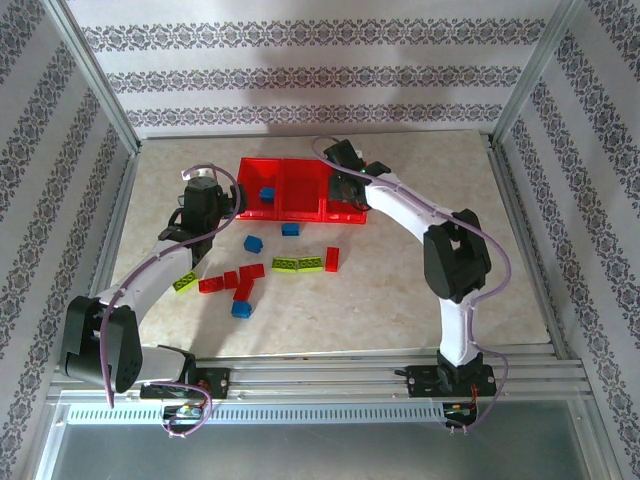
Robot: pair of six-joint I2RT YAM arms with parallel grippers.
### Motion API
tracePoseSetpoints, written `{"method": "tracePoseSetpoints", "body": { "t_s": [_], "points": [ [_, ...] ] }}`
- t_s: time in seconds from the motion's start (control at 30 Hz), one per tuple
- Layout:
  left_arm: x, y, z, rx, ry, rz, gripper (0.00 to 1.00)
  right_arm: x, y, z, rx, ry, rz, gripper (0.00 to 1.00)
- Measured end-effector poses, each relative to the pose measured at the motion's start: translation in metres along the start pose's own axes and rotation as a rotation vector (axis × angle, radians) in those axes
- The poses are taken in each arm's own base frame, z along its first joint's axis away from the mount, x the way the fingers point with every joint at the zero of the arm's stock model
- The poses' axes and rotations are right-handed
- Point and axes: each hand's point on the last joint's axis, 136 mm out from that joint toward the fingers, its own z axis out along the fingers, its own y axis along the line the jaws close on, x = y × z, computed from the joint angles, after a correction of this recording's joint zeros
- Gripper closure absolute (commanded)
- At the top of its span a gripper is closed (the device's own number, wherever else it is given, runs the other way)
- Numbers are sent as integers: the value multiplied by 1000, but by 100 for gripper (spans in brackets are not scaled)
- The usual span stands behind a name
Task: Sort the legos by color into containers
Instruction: Place the lego in the container, then pick up the lego from the center of the table.
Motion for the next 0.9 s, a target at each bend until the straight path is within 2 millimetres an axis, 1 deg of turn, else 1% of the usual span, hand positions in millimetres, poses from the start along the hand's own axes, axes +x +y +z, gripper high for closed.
{"method": "tracePoseSetpoints", "body": {
  "t_s": [0.07,0.13,0.2,0.37,0.47,0.63,0.9],
  "points": [
    [0,0,0,0,0,0,1,9,5,-13,-17,2,14,46],
    [0,0,0,0,0,-1,0,22,11,-23,-32,14,33,44],
    [0,0,0,0,0,-3,0,39,15,-28,-45,41,53,41],
    [0,2,0,-4,0,-11,1,90,26,-23,-57,153,78,38],
    [-1,3,1,-6,-1,-17,0,110,29,-22,-58,203,93,37],
    [-1,3,1,-6,-1,-22,0,126,29,-19,-54,243,116,38],
    [-1,5,1,-8,0,-26,0,146,25,-4,-27,306,130,44]
  ]
}}
